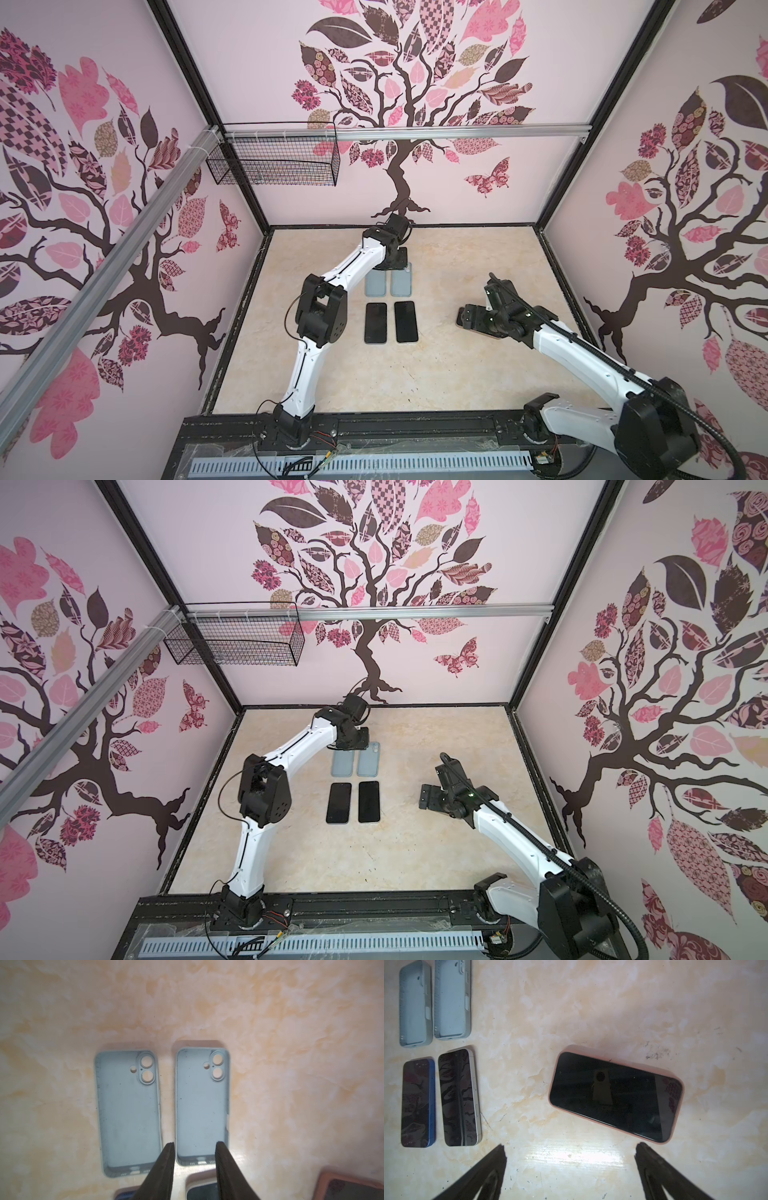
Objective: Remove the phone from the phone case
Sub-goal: 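Raise the left gripper while the right gripper hovers over the pink-cased phone, then lower the right gripper and close it on the pink-cased phone's end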
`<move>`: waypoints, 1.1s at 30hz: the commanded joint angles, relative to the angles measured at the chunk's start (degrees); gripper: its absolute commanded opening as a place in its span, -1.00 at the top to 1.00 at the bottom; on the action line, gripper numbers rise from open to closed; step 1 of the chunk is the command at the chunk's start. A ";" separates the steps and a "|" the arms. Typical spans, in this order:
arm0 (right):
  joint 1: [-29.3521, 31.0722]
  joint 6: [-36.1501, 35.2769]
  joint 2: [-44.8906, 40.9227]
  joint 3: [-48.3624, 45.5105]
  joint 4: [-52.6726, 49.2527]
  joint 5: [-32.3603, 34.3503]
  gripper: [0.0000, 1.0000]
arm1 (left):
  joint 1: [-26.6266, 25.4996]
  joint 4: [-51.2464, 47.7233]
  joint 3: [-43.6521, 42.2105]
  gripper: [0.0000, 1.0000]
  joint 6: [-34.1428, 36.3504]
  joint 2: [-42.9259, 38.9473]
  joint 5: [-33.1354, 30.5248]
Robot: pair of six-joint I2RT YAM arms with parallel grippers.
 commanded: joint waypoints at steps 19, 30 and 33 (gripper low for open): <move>-10.95 -3.37 26.55 14.91 3.18 -7.96 -0.99 | -3.23 27.03 -58.78 -0.34 -3.48 -57.56 8.16; -12.33 -3.82 32.82 19.68 0.24 -6.83 -0.99 | -1.12 22.16 -61.61 -0.79 -4.00 -65.39 3.49; -12.41 -3.82 33.47 19.69 -0.56 -6.87 -0.99 | -1.07 21.33 -61.42 -0.83 -7.03 -65.70 -0.70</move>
